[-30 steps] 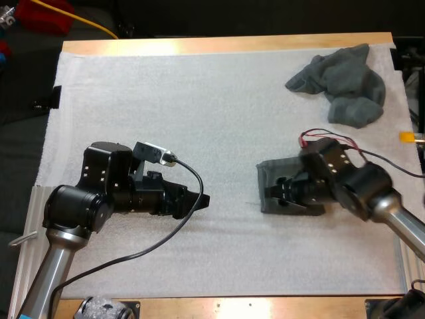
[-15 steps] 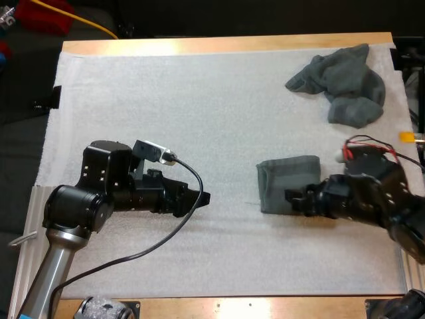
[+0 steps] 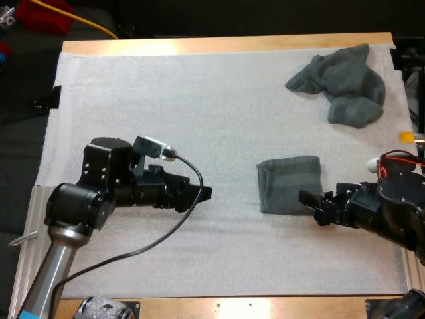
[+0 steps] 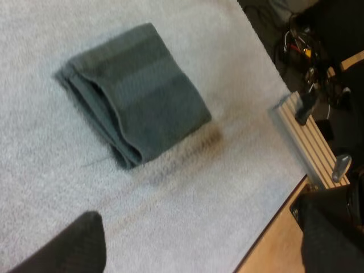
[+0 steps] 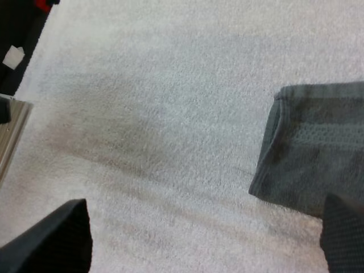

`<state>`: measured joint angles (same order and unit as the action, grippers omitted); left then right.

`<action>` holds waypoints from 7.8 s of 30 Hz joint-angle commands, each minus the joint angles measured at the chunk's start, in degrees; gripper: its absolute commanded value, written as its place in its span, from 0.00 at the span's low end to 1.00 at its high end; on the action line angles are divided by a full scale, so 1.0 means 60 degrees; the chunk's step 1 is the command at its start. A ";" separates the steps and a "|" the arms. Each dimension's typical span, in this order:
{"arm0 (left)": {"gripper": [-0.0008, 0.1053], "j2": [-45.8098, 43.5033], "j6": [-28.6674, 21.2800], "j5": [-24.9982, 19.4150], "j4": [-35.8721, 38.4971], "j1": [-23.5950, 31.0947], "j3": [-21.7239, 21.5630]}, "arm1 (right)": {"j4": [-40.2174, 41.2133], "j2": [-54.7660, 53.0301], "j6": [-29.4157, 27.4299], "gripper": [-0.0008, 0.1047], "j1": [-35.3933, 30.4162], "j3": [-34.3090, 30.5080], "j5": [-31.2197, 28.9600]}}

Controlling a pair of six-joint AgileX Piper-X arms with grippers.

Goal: Pick towel from pile, fold and stack

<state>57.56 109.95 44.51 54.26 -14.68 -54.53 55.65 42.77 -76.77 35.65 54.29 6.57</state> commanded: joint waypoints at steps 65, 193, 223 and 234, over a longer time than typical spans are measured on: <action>0.66 0.7548 0.7336 -0.1037 -0.7341 -0.3080 0.0205 | 0.0540 -0.0040 -0.0316 0.76 0.0006 0.0022 0.0009; 0.66 0.5186 -0.2843 -0.8979 0.1664 0.4005 -0.1775 | 0.0551 -0.0586 -0.0180 0.76 0.0006 0.0339 0.1087; 0.66 0.0211 -0.1803 -0.6667 0.1961 0.0700 -0.1775 | 0.0551 0.0634 -0.1790 0.76 -0.0157 0.0339 -0.0141; 0.66 -0.0873 -0.1964 -0.6668 0.2467 0.0700 -0.1775 | 0.0557 0.0782 -0.3220 0.76 -0.3460 0.0339 0.0463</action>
<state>52.51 98.28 5.09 68.65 -10.35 -64.86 58.99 47.57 -94.88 15.36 55.73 8.64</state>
